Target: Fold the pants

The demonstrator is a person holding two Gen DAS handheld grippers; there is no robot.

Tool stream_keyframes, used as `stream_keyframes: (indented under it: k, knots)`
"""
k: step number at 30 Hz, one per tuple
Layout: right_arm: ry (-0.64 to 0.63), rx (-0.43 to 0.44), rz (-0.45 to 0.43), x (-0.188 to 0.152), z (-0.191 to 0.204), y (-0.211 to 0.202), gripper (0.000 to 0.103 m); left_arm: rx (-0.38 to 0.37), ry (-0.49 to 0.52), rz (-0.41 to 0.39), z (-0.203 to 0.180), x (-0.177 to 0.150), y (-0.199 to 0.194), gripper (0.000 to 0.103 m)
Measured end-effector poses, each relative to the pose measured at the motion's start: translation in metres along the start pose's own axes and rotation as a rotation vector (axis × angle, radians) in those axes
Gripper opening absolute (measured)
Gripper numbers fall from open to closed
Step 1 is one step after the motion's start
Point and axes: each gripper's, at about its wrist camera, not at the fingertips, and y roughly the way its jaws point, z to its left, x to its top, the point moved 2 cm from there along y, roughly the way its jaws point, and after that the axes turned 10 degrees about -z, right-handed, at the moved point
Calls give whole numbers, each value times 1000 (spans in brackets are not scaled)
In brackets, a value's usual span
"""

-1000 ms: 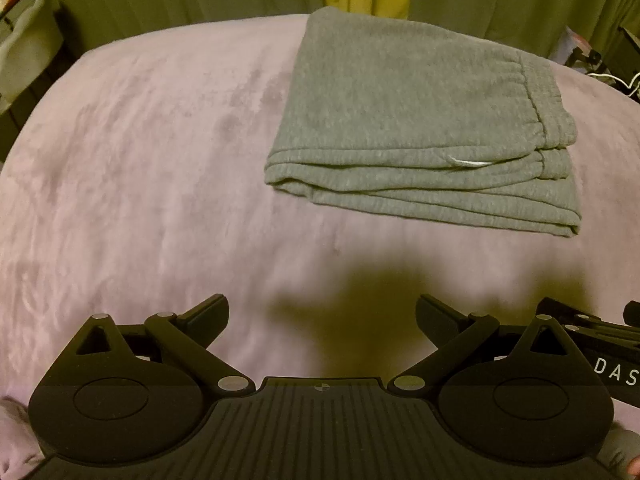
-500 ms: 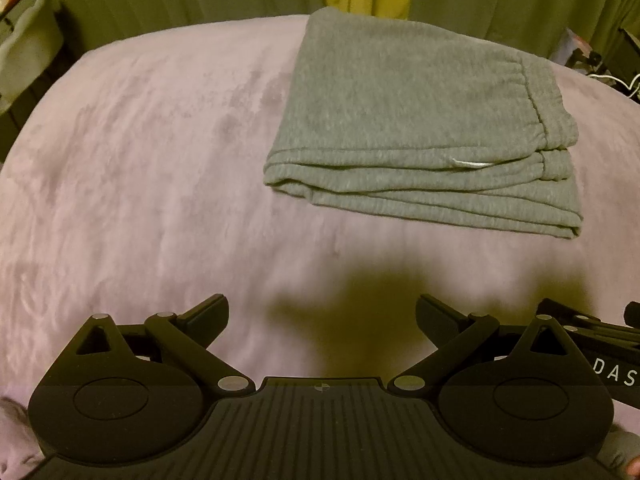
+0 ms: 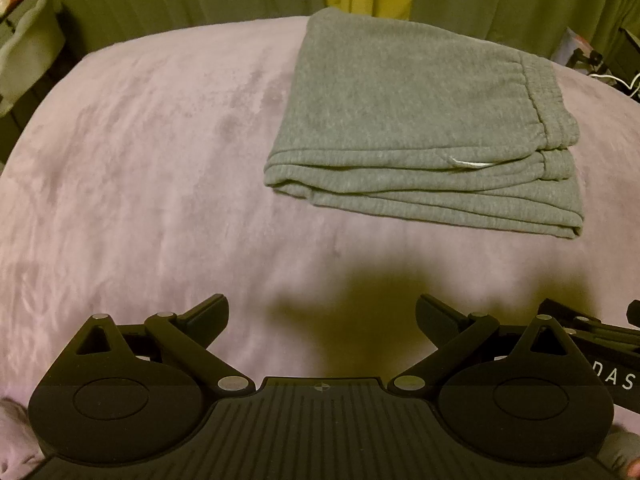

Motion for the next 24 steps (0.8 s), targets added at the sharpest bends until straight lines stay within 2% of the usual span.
stream_keyframes:
  k: [24]
  knots:
    - [-2, -1, -5, -1, 1, -2, 99, 0, -3, -2, -1, -1, 0, 102]
